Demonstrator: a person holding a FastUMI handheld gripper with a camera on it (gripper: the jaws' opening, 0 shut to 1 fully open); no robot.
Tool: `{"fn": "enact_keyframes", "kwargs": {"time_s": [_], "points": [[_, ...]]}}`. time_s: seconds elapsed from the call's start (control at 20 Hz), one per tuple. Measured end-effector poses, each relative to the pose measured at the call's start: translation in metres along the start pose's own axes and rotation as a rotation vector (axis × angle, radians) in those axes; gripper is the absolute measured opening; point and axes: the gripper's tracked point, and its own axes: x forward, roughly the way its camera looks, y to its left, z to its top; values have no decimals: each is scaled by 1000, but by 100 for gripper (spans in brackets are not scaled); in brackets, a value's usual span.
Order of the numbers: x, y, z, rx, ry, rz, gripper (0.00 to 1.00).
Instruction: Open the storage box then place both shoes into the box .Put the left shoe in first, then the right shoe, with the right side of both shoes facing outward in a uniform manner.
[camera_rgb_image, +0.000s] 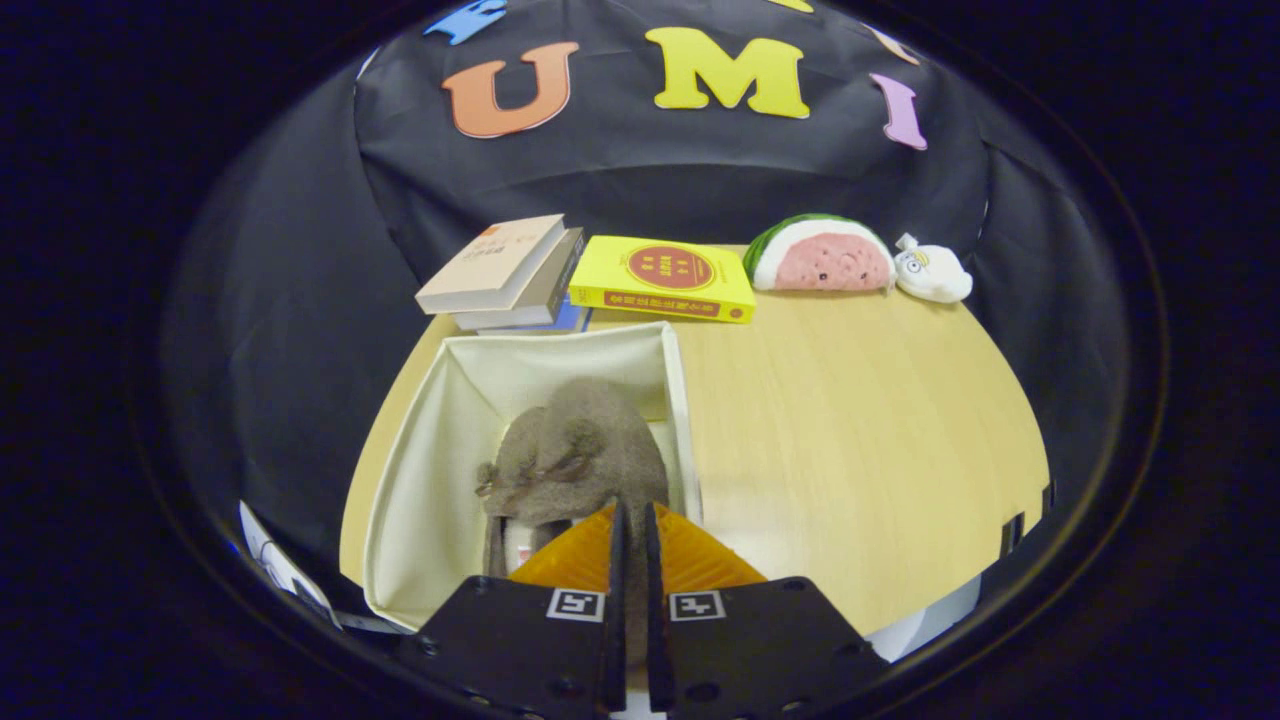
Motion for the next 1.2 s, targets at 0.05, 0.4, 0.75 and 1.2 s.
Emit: {"fn": "enact_keyframes", "kwargs": {"time_s": [0.05, 0.4, 0.75, 1.2], "points": [[-4, 0, 0, -9, -12, -1, 8], [-54, -22, 28, -74, -246, -21, 35], [-144, -83, 49, -128, -618, -108, 86], [-216, -154, 13, -51, -905, -101, 95]]}}
